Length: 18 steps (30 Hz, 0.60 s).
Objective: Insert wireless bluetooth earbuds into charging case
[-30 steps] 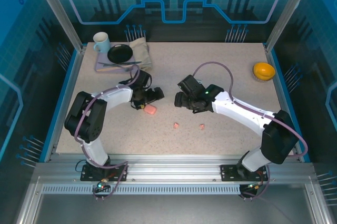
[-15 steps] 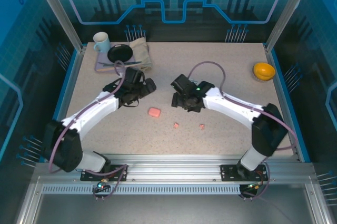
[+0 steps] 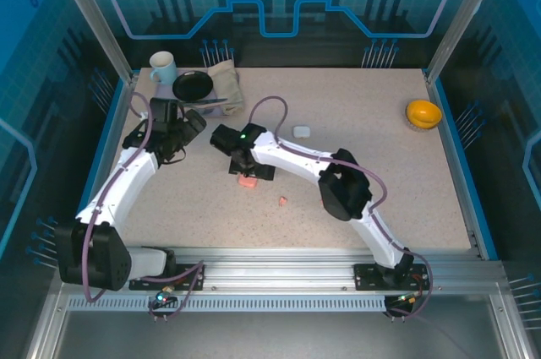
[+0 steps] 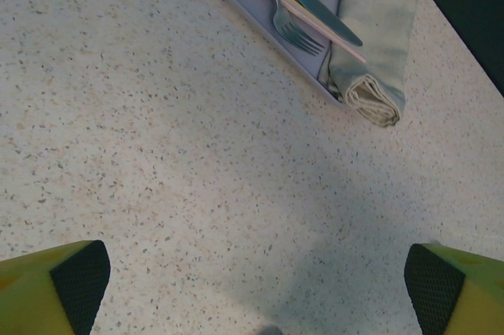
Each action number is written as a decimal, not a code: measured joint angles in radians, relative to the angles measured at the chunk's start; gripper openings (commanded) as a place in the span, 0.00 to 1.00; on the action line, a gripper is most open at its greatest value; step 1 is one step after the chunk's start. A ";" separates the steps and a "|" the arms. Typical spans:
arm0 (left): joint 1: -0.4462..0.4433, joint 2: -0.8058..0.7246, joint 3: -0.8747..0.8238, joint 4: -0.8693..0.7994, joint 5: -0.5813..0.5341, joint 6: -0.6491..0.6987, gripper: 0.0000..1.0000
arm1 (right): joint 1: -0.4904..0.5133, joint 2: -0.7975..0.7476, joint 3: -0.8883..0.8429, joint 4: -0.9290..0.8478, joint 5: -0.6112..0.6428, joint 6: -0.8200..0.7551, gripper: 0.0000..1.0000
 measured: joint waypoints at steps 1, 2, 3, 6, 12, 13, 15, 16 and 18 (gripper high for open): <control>0.010 -0.004 -0.009 0.004 0.008 0.003 0.99 | 0.005 0.026 0.036 -0.017 0.004 0.003 0.81; 0.018 -0.008 -0.016 0.006 0.016 0.003 0.99 | 0.009 0.048 0.068 -0.032 0.005 0.007 0.81; 0.026 -0.010 -0.024 0.006 0.027 0.004 0.99 | 0.012 0.068 0.093 -0.046 0.006 0.009 0.81; 0.043 -0.012 -0.036 0.010 0.053 0.011 0.99 | 0.016 0.109 0.142 -0.078 0.006 0.015 0.80; 0.077 -0.015 -0.061 0.028 0.098 0.011 0.99 | 0.016 0.152 0.154 -0.090 0.004 0.014 0.79; 0.082 -0.016 -0.066 0.029 0.105 0.012 0.99 | 0.016 0.158 0.159 -0.085 0.003 0.012 0.79; 0.089 -0.018 -0.074 0.031 0.114 0.012 0.99 | 0.016 0.170 0.167 -0.080 0.000 0.006 0.79; 0.091 -0.018 -0.076 0.034 0.120 0.012 0.99 | 0.016 0.175 0.167 -0.075 -0.002 0.005 0.79; 0.093 -0.018 -0.079 0.037 0.128 0.012 0.99 | 0.016 0.187 0.167 -0.069 -0.010 0.002 0.78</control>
